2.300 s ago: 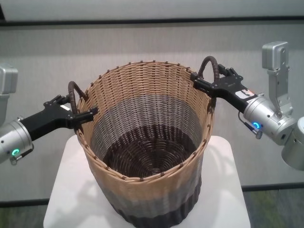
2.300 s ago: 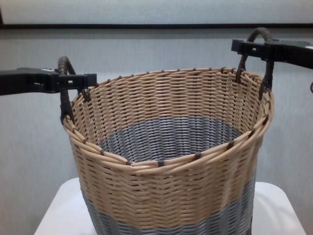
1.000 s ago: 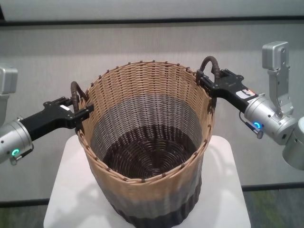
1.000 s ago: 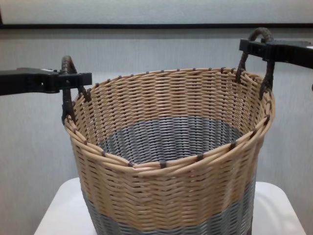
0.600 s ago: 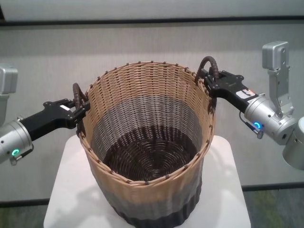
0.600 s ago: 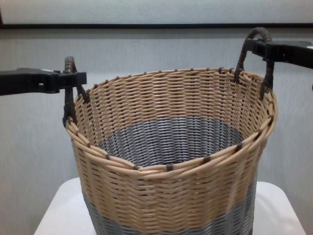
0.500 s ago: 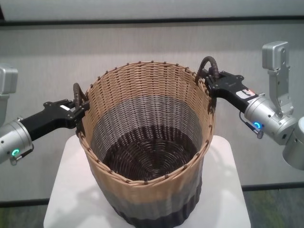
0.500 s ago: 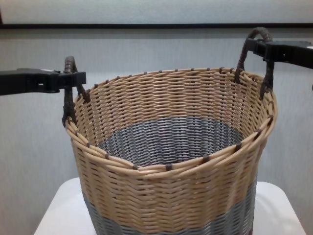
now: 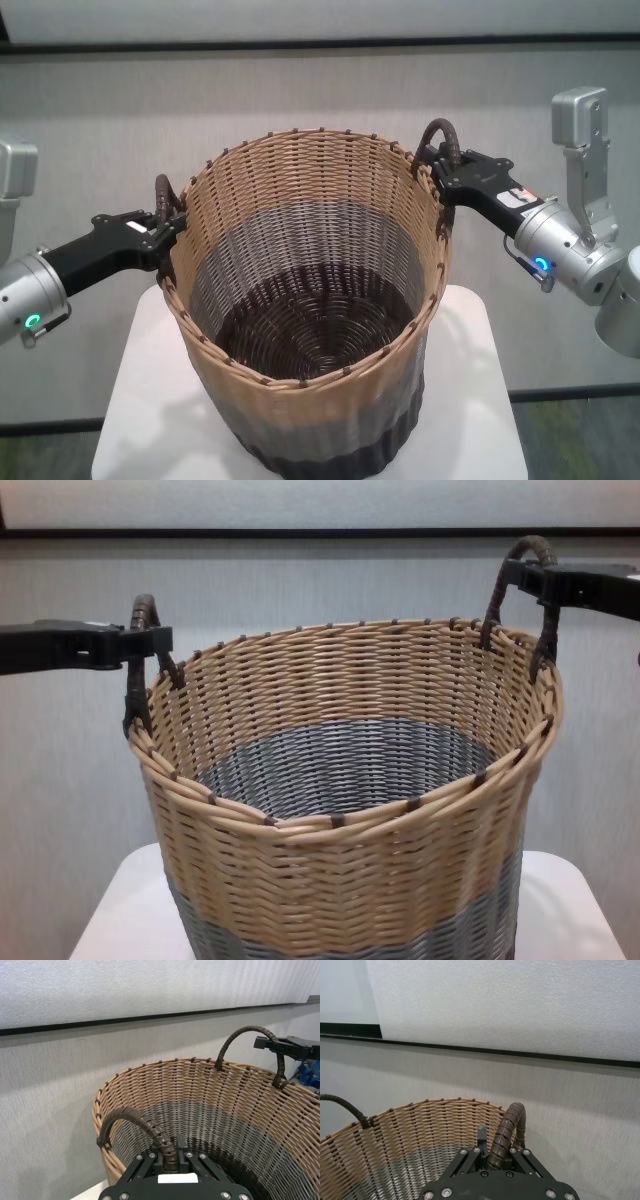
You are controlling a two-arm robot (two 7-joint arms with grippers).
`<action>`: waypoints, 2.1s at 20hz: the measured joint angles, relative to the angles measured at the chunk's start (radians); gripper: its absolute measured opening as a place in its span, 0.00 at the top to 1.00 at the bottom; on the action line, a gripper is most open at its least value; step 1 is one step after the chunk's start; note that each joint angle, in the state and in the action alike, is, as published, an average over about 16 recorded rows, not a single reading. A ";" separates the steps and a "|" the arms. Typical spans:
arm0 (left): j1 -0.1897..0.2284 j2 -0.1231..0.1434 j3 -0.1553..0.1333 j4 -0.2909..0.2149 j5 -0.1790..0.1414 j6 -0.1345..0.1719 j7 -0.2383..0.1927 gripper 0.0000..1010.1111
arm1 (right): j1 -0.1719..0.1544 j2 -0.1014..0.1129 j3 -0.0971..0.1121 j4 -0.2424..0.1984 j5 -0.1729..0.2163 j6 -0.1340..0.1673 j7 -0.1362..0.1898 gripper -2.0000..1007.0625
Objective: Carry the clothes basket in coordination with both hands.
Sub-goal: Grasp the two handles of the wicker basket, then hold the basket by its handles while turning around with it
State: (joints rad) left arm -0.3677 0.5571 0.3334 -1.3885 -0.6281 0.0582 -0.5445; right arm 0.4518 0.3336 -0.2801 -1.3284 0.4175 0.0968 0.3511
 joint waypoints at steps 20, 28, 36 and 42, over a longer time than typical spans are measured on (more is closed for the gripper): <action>0.034 0.068 -0.061 -0.212 0.056 -0.035 0.042 0.83 | -0.026 0.028 -0.013 -0.127 0.021 -0.025 0.040 0.85; 0.046 0.083 -0.074 -0.241 0.059 -0.017 0.046 0.83 | -0.027 0.030 -0.017 -0.129 0.038 -0.019 0.033 0.85; 0.046 0.079 -0.071 -0.233 0.061 -0.023 0.044 0.83 | -0.025 0.035 -0.011 -0.127 0.048 -0.018 0.026 0.85; 0.046 0.078 -0.071 -0.233 0.063 -0.029 0.044 0.83 | -0.024 0.036 -0.009 -0.125 0.049 -0.017 0.026 0.85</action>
State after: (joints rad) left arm -0.3219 0.6351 0.2622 -1.6214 -0.5653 0.0290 -0.5001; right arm 0.4280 0.3696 -0.2896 -1.4532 0.4667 0.0795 0.3772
